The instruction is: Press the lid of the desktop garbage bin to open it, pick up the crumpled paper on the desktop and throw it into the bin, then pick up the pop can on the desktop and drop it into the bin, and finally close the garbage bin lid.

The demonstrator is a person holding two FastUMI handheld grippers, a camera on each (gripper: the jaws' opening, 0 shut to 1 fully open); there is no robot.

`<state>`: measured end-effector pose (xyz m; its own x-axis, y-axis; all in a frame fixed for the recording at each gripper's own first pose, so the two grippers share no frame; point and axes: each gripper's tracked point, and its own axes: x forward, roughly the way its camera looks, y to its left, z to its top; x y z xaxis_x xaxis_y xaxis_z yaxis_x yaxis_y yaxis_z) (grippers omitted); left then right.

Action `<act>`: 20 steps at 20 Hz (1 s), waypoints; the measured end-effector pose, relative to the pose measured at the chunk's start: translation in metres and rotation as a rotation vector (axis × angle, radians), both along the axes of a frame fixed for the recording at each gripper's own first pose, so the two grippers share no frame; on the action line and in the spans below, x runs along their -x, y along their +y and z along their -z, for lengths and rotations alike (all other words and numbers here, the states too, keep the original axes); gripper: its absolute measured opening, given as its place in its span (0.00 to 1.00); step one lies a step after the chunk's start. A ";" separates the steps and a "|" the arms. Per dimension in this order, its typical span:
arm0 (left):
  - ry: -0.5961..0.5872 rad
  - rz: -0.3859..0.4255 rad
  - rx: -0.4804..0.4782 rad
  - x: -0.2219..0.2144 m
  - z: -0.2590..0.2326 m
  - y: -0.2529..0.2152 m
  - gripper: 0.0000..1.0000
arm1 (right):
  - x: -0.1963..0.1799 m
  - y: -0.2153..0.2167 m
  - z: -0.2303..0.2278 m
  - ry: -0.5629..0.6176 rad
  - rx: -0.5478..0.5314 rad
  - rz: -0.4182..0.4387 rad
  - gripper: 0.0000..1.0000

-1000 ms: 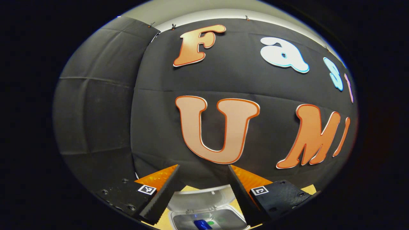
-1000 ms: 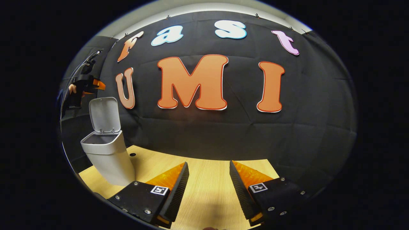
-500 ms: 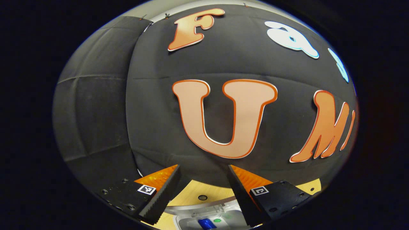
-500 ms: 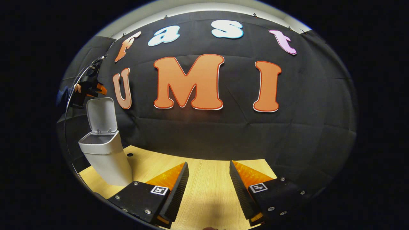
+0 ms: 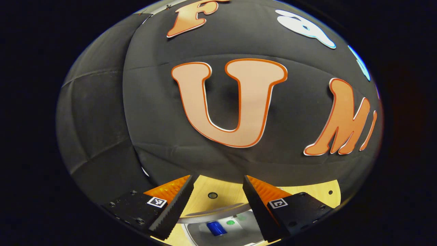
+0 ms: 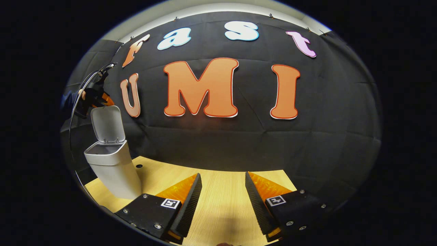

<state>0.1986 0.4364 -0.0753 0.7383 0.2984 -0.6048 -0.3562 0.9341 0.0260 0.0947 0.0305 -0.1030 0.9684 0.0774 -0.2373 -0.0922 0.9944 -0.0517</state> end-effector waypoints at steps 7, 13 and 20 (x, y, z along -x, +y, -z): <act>0.085 0.030 0.077 0.023 0.012 -0.030 0.92 | 0.002 0.005 0.004 0.006 -0.004 -0.020 0.76; 0.201 0.038 0.149 0.049 0.032 -0.052 0.93 | 0.006 0.002 0.005 0.009 -0.007 -0.023 0.76; 0.371 0.024 0.222 0.083 0.062 -0.067 0.94 | 0.012 -0.005 0.007 0.011 -0.003 -0.020 0.76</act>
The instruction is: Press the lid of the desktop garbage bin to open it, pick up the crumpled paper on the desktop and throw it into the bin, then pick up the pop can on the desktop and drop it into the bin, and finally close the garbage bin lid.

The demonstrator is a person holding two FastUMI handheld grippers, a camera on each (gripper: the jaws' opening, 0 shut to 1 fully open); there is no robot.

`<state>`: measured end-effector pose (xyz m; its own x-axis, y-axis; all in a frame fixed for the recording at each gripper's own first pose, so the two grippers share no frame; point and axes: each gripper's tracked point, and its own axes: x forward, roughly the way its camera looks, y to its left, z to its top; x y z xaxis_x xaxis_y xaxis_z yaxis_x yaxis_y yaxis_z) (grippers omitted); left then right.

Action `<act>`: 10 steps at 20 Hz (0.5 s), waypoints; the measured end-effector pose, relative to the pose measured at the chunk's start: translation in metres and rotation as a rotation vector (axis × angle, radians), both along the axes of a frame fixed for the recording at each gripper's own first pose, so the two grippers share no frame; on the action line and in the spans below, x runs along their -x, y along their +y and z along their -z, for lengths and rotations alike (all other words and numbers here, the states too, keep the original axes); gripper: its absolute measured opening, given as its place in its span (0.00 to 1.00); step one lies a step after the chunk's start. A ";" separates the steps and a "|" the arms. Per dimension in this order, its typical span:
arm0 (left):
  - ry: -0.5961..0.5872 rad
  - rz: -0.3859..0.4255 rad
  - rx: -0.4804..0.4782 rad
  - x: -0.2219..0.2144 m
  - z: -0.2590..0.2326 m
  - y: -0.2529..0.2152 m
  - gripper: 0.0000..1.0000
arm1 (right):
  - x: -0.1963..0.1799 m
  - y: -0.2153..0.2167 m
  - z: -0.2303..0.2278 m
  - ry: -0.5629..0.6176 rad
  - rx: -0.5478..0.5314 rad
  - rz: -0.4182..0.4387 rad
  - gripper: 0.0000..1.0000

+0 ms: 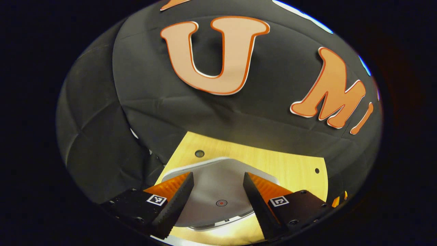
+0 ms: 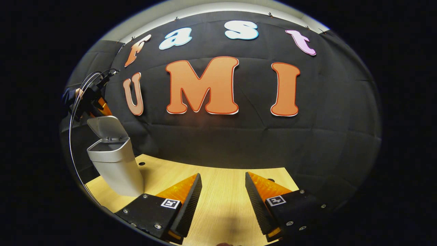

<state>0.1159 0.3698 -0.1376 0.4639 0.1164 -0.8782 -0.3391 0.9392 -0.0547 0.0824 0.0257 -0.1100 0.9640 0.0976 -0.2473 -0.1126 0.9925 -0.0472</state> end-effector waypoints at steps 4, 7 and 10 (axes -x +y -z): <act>0.083 -0.009 0.041 0.018 0.022 -0.013 0.95 | 0.003 -0.005 0.000 0.001 -0.003 0.005 0.76; 0.145 -0.006 0.063 0.028 0.035 -0.019 0.95 | 0.004 -0.006 0.000 -0.001 -0.003 0.008 0.76; 0.191 -0.015 0.088 0.038 0.044 -0.025 0.95 | 0.006 -0.007 0.000 -0.003 -0.003 0.006 0.76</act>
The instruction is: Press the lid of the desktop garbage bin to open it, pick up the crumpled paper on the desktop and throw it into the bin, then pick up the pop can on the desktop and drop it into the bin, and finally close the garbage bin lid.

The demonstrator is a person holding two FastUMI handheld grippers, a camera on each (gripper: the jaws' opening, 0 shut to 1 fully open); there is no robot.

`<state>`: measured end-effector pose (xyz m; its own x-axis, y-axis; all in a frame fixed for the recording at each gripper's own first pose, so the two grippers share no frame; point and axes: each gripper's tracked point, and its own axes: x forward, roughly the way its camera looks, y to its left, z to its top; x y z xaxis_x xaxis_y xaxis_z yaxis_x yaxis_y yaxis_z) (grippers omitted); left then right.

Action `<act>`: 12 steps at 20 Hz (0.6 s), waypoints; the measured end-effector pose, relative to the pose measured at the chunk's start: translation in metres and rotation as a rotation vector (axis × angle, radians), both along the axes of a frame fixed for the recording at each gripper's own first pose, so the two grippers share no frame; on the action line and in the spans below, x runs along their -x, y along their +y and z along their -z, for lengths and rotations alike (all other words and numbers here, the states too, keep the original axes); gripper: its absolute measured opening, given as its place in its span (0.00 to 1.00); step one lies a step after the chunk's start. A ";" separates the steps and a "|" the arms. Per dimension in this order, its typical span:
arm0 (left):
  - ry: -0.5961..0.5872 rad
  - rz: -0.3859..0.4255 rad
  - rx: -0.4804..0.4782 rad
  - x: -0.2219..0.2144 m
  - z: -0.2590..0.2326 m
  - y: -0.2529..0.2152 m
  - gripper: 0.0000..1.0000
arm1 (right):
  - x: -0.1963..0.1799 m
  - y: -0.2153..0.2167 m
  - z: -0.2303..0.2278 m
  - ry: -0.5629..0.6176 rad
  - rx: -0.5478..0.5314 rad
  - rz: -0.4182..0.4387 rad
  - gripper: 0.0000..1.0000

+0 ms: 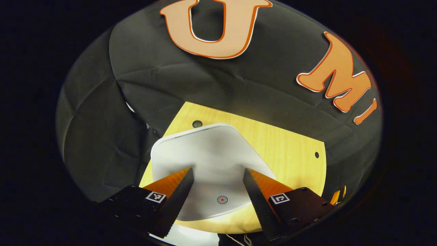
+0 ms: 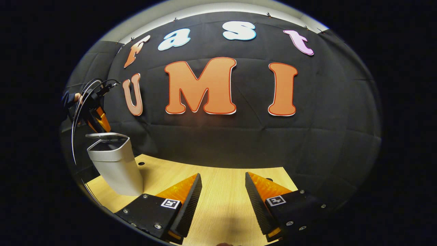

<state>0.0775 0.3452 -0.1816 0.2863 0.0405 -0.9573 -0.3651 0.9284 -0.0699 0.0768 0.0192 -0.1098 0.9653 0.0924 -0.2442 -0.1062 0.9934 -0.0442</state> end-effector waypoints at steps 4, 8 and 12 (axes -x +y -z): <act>0.065 0.016 -0.003 0.012 0.009 -0.004 0.95 | 0.002 -0.001 0.000 0.002 0.000 -0.001 0.76; 0.150 0.049 -0.020 0.026 0.027 -0.005 0.95 | 0.002 -0.002 -0.001 -0.003 -0.003 -0.001 0.76; 0.187 0.089 -0.027 0.029 0.032 -0.007 0.96 | 0.002 -0.004 -0.004 -0.002 -0.022 -0.002 0.76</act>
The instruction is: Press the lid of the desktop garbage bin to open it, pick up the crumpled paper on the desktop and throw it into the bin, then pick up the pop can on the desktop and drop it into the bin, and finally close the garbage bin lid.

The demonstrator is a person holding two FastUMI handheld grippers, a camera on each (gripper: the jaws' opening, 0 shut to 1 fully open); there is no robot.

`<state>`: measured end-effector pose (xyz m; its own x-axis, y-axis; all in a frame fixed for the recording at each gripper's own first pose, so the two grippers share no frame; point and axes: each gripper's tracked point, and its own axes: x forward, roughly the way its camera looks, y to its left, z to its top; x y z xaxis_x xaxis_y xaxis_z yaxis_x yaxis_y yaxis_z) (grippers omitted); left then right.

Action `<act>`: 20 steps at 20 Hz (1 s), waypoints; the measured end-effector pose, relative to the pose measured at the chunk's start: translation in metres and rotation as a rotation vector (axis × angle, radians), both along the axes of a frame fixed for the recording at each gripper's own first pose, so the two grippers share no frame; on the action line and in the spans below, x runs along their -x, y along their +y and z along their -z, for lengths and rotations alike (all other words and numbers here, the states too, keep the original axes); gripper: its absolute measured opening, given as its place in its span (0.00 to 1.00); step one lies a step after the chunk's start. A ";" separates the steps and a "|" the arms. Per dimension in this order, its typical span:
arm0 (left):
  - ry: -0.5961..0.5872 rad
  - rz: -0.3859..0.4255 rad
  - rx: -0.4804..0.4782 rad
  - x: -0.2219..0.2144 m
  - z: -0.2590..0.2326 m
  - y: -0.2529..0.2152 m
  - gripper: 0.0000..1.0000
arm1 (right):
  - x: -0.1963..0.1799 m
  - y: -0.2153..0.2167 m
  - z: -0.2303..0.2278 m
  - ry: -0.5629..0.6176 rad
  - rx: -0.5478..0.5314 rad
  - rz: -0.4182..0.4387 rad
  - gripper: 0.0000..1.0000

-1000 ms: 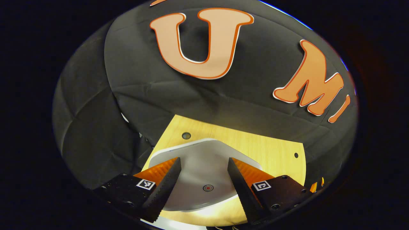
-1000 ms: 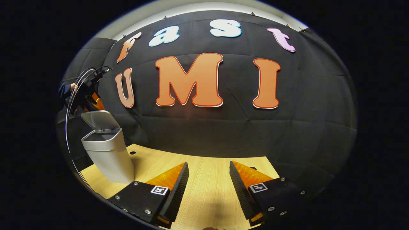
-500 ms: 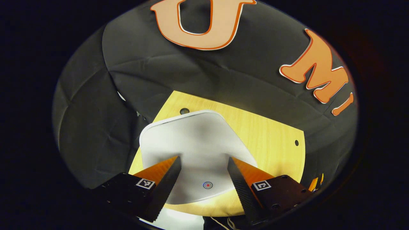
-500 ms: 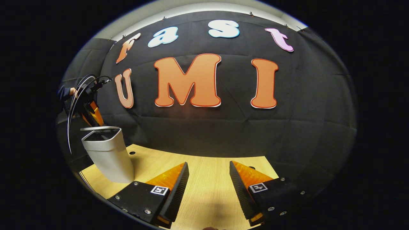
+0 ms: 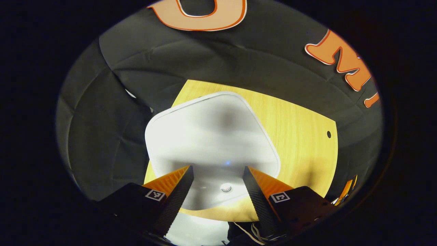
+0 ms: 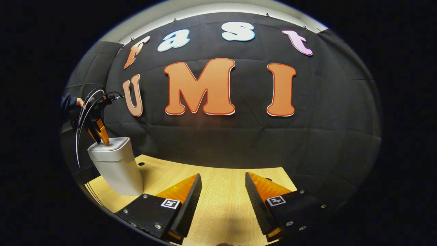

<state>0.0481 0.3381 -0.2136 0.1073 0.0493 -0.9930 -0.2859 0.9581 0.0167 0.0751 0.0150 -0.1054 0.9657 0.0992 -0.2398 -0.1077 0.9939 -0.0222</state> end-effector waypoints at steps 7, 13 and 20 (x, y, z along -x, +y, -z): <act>0.054 0.022 0.003 0.000 0.004 0.001 0.98 | 0.001 0.005 -0.002 -0.012 0.007 -0.020 0.77; 0.075 0.026 -0.010 -0.002 0.002 0.000 0.96 | 0.005 0.007 -0.008 -0.026 0.014 -0.035 0.76; 0.048 0.029 -0.062 0.001 -0.015 -0.002 0.96 | 0.006 0.001 -0.014 -0.034 0.015 -0.029 0.76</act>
